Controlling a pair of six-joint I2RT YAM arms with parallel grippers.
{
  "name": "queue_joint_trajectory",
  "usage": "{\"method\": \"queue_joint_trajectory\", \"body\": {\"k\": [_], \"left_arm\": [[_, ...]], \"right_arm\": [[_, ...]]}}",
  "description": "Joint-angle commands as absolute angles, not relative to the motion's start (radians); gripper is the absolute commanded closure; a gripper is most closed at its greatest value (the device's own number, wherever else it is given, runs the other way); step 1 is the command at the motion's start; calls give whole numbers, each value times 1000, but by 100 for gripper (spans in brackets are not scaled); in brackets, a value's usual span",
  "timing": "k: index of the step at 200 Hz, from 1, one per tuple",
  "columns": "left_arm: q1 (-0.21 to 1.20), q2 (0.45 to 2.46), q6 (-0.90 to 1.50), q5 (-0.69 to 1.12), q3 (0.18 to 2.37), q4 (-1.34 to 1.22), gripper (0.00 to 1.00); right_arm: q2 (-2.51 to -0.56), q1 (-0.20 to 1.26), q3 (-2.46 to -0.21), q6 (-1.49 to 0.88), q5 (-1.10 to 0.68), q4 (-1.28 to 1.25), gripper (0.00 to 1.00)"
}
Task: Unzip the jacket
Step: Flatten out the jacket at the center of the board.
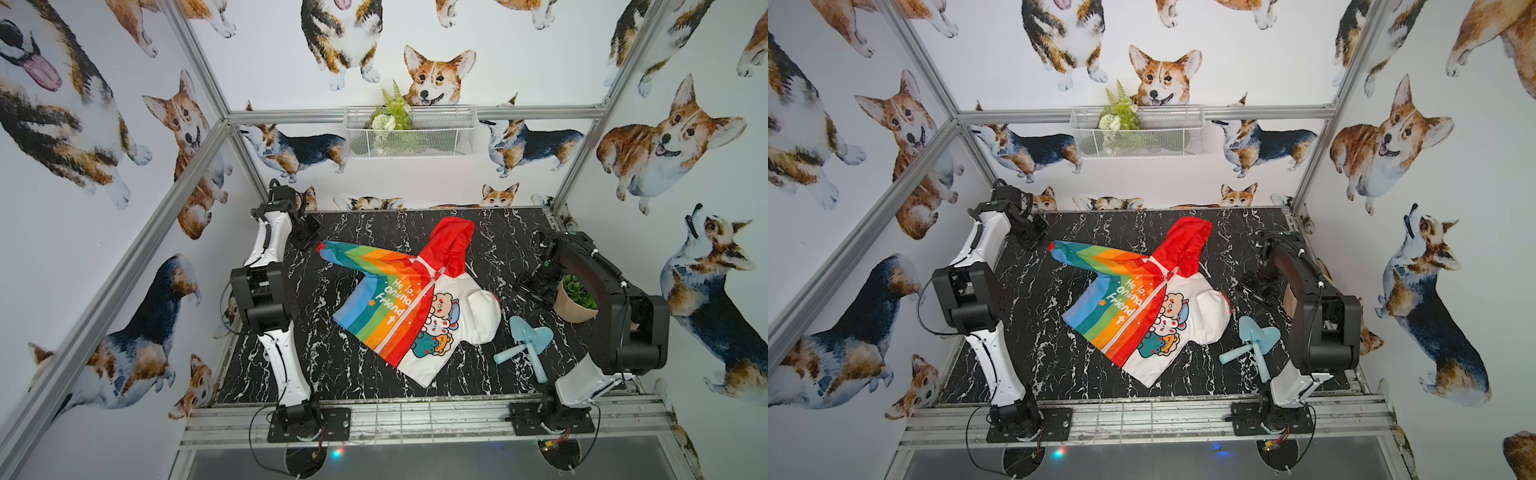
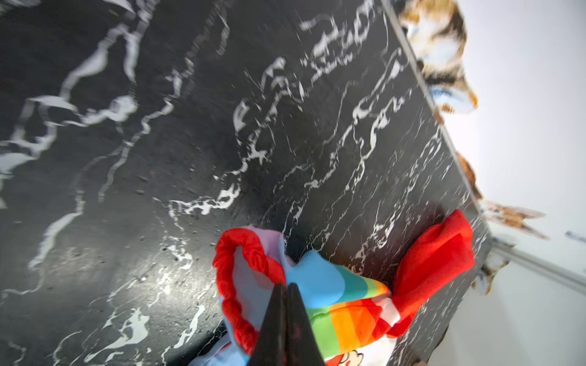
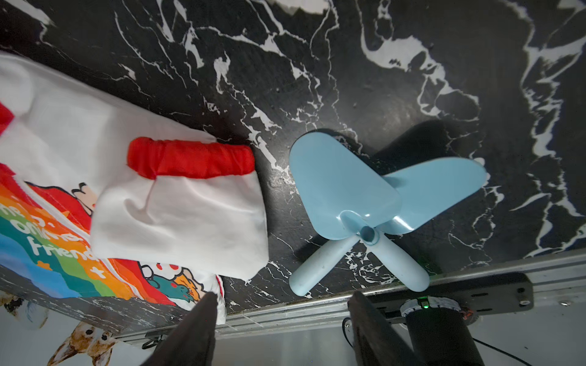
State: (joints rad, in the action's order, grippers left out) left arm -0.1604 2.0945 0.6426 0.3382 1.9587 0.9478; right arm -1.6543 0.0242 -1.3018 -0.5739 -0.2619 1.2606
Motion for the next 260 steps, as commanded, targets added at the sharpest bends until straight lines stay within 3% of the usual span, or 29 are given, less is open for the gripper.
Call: {"method": "queue_joint_trajectory", "body": {"k": [1,18,41,91,159,260], "left_arm": [[-197,2090,687,322,1973,970,100],[-217,2091,667,299,1985,1013,100],[-236,2082,657,307,1966,1015,100],[-241,2076,640,310,1967,1033,100],[-252,2069,627,324,1962,1056,100],[-253,2063,608,330,1973,1097,100]], "right_arm": [[-1686,26,-1307,-545,-332,1234,42],[-1713,39,-1309,-512,-421,1184,50],[-1771,94,-1336,-486,-443,1168,51],[-1896,150,-1437,-490,-374,1166,41],[-1971,165,-1515,-235,-377,1124,40],[-2131,204,-1694,-146,-315,1166,42]]}}
